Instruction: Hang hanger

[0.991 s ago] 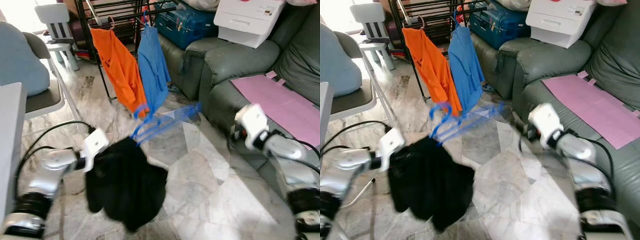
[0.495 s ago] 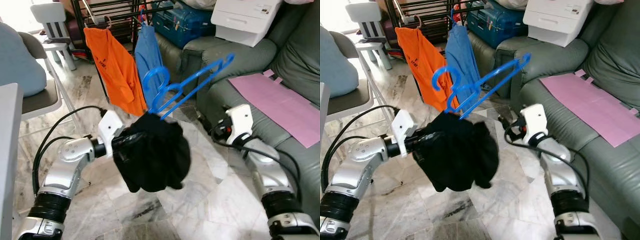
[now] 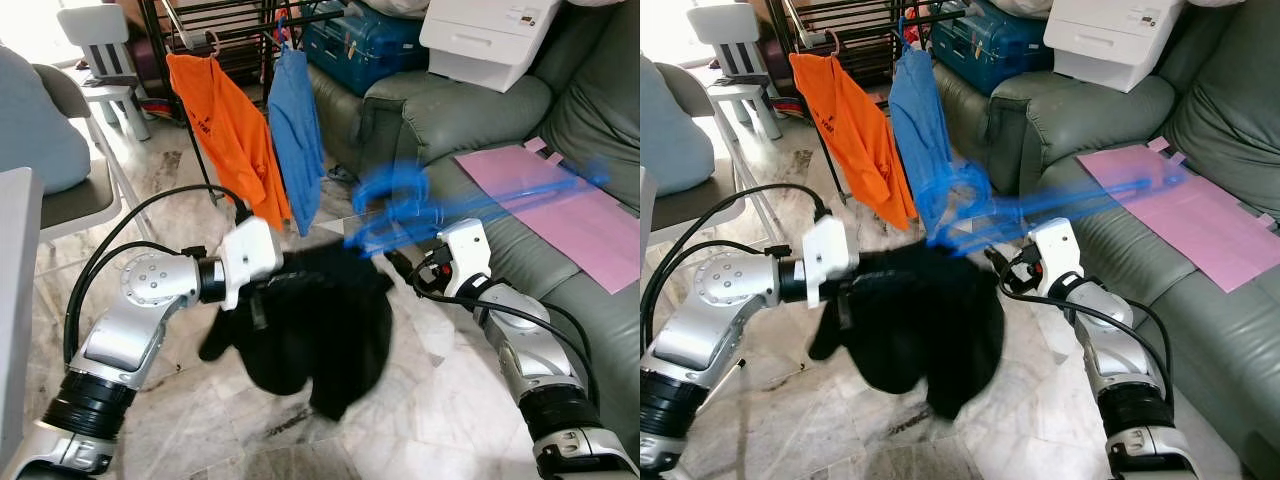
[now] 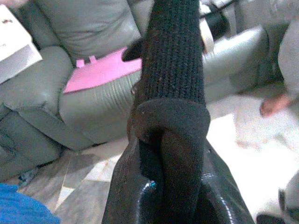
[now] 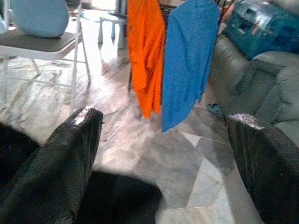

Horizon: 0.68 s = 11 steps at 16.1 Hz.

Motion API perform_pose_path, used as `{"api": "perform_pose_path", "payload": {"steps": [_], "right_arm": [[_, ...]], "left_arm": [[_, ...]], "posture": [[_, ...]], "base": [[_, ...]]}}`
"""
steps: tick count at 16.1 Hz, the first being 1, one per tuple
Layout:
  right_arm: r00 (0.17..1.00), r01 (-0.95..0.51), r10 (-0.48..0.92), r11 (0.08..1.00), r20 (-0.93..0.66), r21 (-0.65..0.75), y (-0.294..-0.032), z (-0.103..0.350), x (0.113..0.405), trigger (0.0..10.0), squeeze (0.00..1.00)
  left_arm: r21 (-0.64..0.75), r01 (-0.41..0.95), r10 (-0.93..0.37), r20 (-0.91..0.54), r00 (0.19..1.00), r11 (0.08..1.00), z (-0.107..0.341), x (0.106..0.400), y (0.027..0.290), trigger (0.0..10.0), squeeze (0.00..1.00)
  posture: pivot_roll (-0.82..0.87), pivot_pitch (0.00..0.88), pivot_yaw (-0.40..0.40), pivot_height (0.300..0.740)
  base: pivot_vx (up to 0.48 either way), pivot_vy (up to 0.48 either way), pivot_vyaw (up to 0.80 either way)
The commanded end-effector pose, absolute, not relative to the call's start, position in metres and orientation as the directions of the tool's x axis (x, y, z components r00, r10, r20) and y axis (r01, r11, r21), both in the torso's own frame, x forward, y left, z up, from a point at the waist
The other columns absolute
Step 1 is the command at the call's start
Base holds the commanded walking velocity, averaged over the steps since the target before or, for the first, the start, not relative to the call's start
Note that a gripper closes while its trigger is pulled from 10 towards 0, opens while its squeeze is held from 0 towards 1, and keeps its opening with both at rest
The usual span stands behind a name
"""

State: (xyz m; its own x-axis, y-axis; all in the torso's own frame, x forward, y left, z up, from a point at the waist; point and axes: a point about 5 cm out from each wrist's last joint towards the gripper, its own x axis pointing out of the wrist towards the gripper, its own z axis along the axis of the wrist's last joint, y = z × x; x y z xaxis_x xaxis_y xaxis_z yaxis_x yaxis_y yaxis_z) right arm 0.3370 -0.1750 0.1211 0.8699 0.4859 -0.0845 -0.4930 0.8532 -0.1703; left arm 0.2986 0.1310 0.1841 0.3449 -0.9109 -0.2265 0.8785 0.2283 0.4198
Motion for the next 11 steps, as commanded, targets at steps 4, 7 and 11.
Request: {"api": "perform_pose_path", "payload": {"steps": [4,7,11], "right_arm": [[0.781,-0.625,0.614,0.769,-0.115,-0.134,-0.162,0.121,0.327,10.0,0.00],[0.727,-0.686,0.672,0.719,-0.138,-0.114,-0.160,0.118,0.318,10.0,0.00],[0.699,-0.714,0.696,0.692,-0.160,-0.106,-0.164,0.116,0.311,10.0,0.00]], "left_arm": [[0.534,0.831,-0.897,-0.278,0.344,0.154,0.191,0.309,0.126,0.0,0.00],[0.586,0.784,-0.873,-0.256,0.416,0.203,0.192,0.323,0.125,0.0,0.00],[0.610,0.744,-0.869,-0.175,0.462,0.273,0.201,0.333,0.118,0.0,0.00]], "posture": [[-0.10,0.063,0.012,0.740],[-0.11,0.061,0.016,0.740],[-0.11,0.060,0.017,0.740]], "base": [[0.000,0.000,0.00],[0.000,0.000,0.00],[0.000,0.000,0.00]]}}
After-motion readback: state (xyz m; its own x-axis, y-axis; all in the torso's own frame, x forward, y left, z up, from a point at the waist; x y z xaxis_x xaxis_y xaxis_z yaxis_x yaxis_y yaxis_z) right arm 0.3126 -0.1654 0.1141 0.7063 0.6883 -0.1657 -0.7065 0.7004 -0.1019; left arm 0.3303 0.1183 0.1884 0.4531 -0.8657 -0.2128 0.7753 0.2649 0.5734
